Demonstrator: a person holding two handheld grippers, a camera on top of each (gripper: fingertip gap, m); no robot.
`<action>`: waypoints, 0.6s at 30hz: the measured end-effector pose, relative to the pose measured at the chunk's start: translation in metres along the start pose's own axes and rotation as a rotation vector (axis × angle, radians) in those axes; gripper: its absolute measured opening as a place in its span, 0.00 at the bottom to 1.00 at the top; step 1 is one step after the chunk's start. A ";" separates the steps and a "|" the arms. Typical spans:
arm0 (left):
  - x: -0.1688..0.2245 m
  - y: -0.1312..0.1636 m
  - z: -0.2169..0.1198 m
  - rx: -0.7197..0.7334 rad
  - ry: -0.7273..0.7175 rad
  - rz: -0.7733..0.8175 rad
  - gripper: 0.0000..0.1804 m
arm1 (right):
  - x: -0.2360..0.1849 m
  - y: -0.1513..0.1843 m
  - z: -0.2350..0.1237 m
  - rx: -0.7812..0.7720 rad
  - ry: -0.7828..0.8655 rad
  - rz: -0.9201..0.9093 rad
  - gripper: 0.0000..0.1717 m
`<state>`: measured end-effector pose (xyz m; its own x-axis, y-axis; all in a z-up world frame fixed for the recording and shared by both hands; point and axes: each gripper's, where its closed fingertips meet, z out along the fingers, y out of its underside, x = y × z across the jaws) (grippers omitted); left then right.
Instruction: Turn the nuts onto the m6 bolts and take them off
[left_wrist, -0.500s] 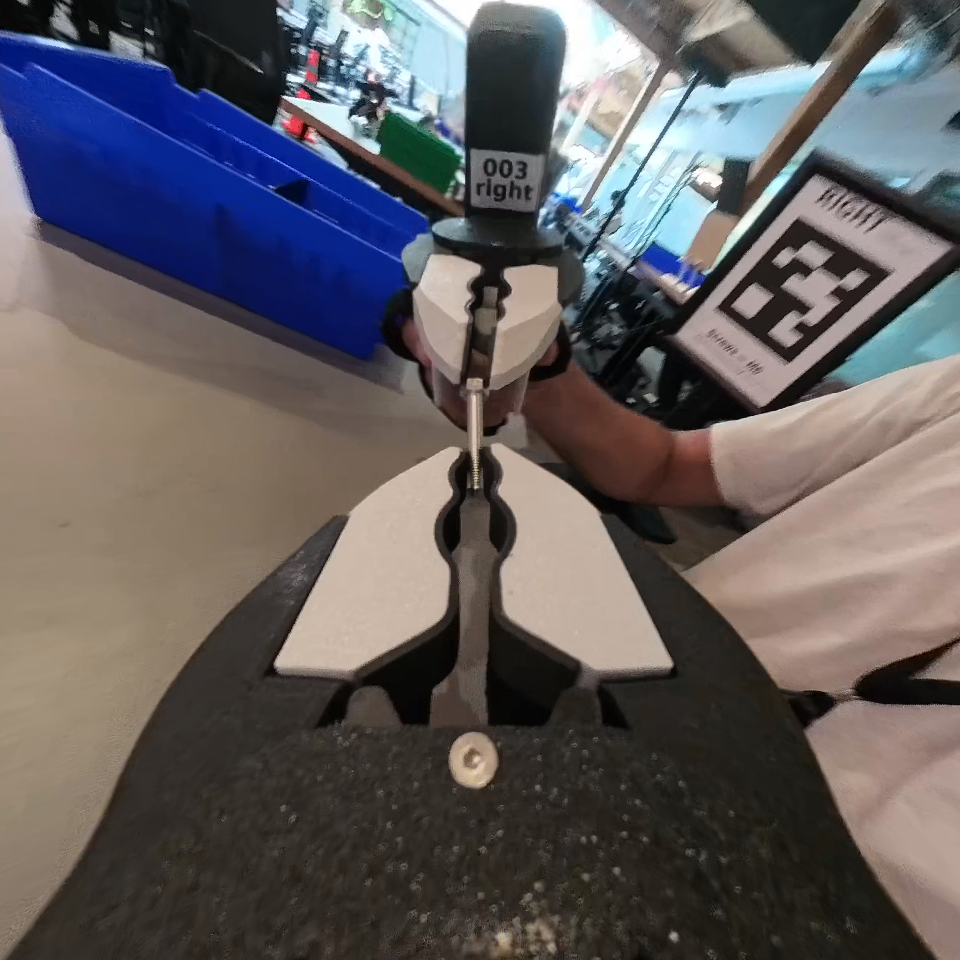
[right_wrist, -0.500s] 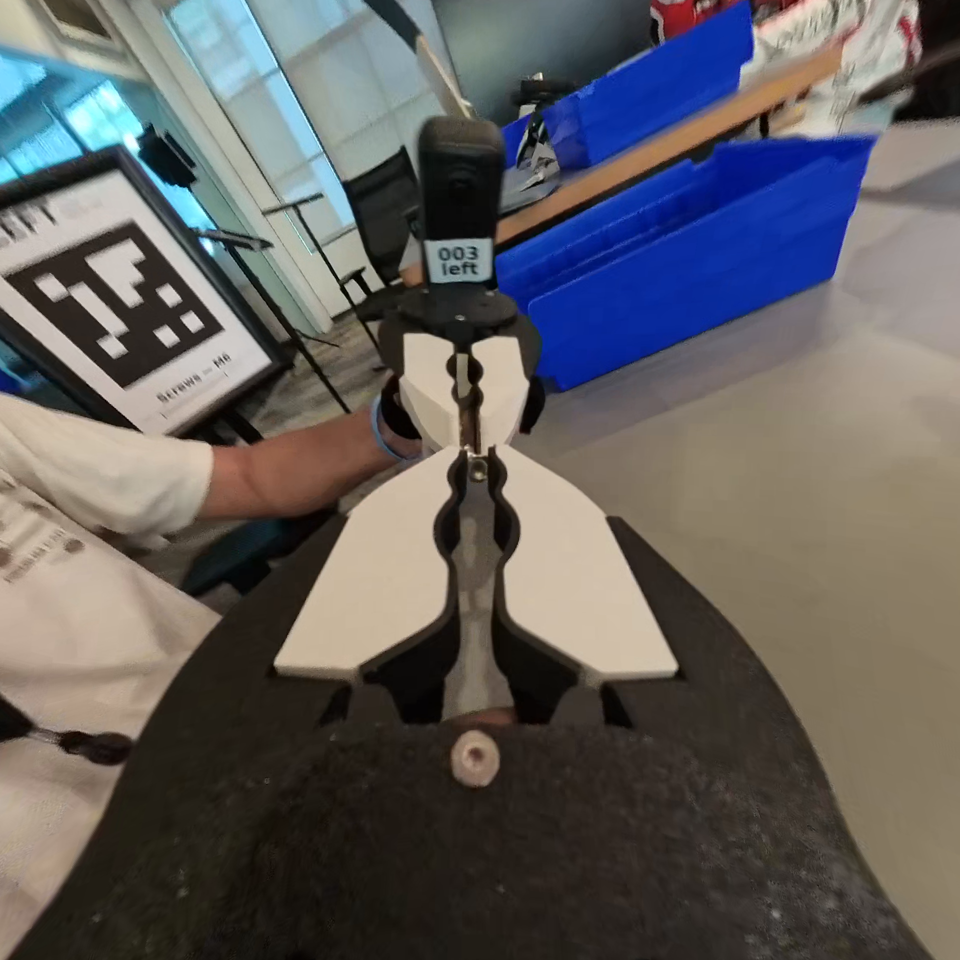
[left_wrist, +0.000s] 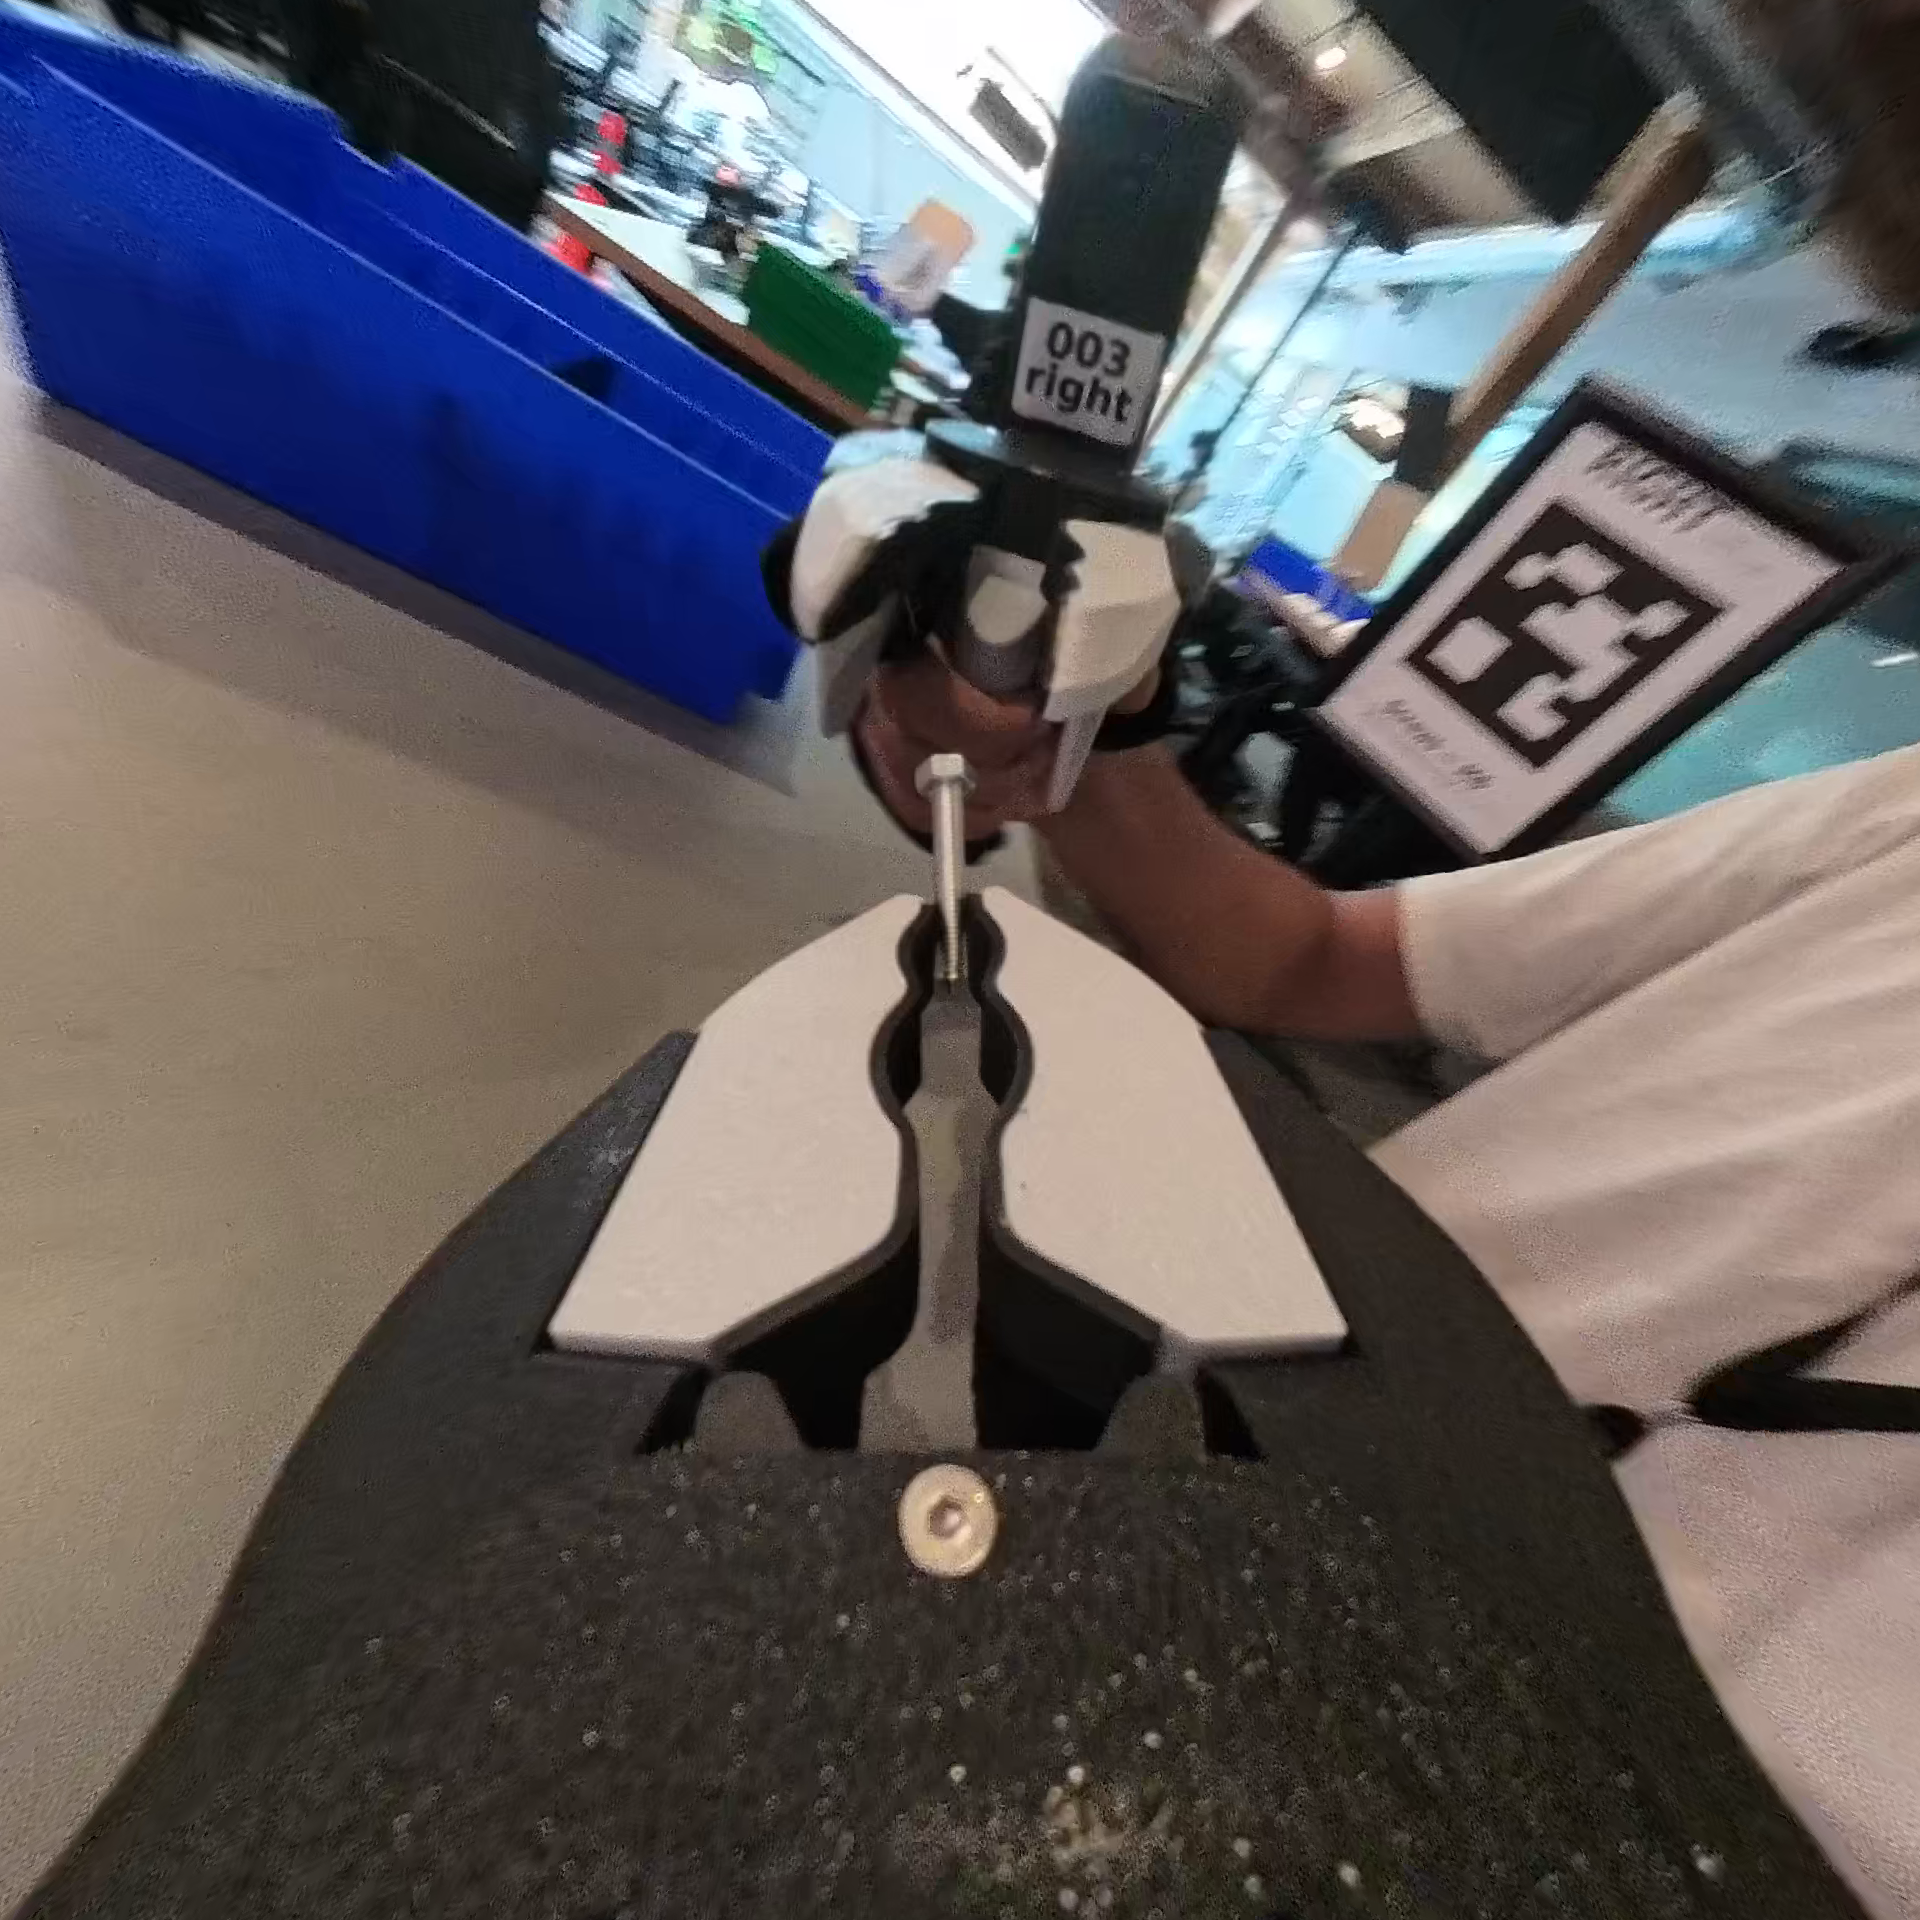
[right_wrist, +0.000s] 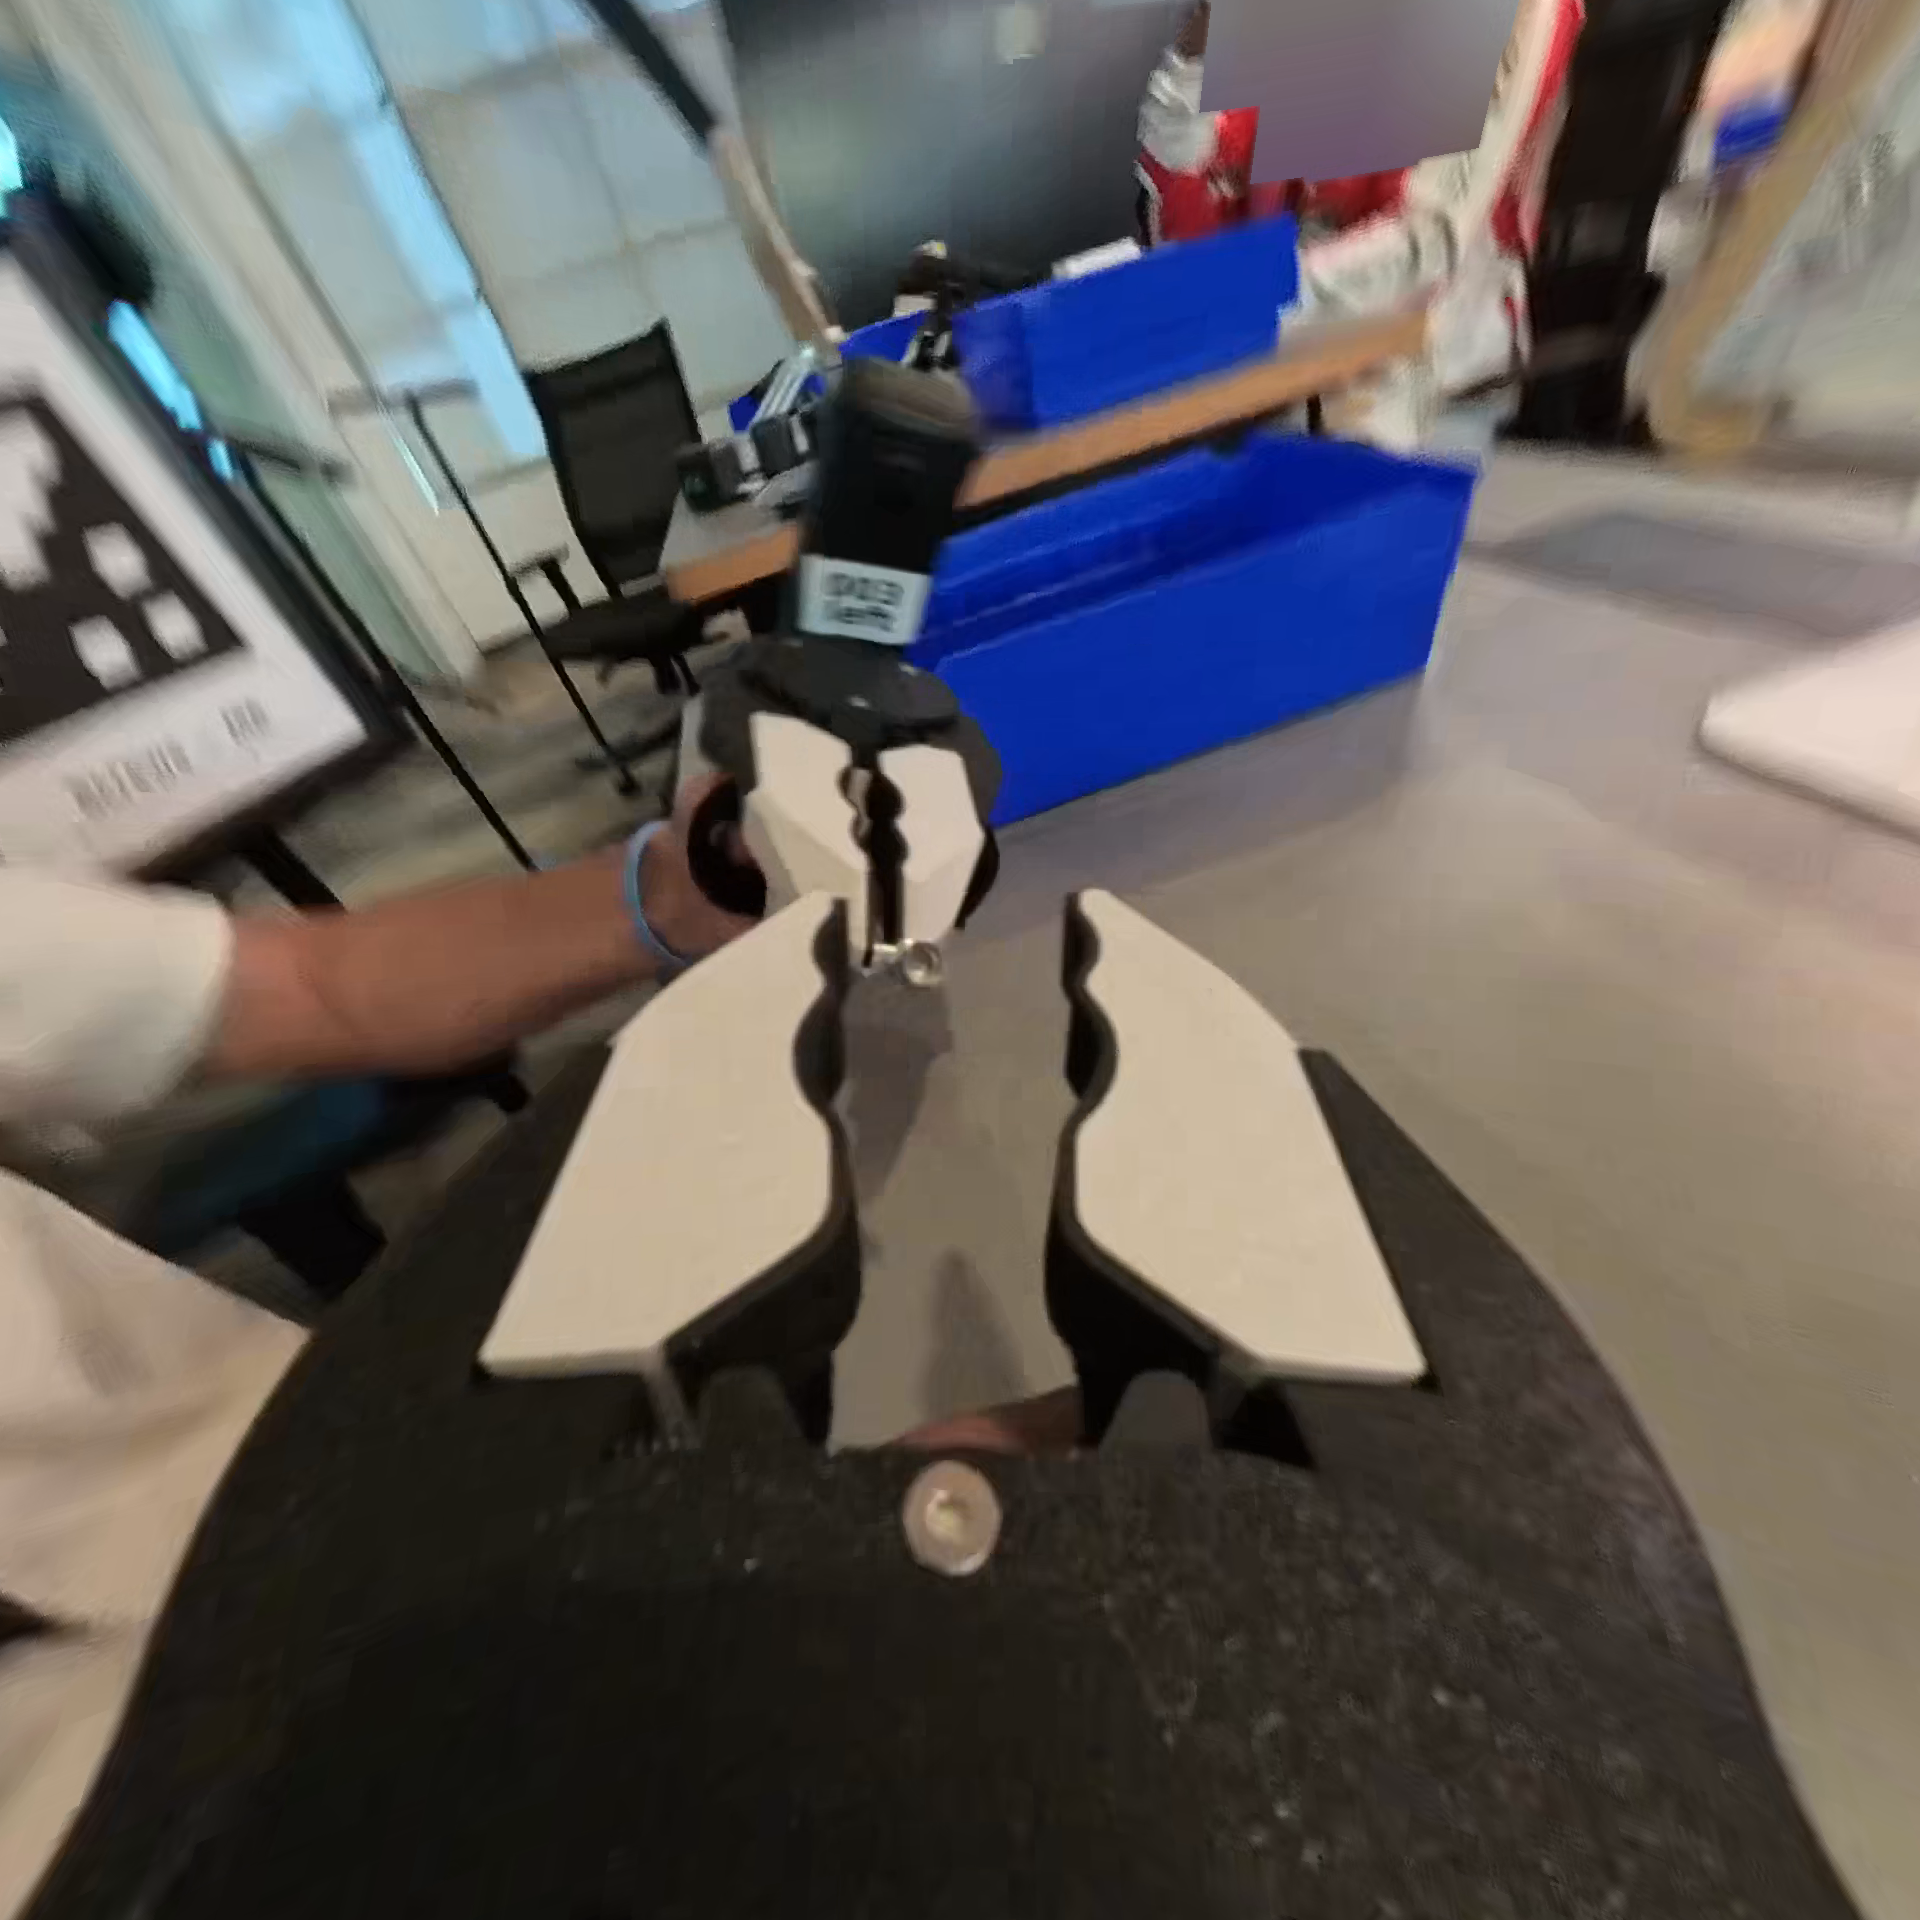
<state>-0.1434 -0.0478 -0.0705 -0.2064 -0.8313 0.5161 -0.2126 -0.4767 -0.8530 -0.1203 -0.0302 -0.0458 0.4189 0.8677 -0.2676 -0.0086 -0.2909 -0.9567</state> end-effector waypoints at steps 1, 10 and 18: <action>-0.004 -0.002 -0.003 -0.001 -0.056 0.044 0.03 | 0.006 0.002 0.002 -0.004 -0.008 0.147 0.24; -0.013 -0.005 -0.017 -0.054 -0.205 0.183 0.03 | -0.003 0.020 0.025 -0.027 -0.149 0.510 0.20; -0.006 0.004 -0.012 -0.097 -0.145 0.168 0.03 | -0.009 0.018 0.023 -0.037 -0.139 0.346 0.06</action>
<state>-0.1544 -0.0413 -0.0757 -0.1089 -0.9323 0.3449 -0.2787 -0.3044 -0.9109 -0.1450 -0.0336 -0.0631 0.2696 0.7610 -0.5901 -0.0944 -0.5889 -0.8027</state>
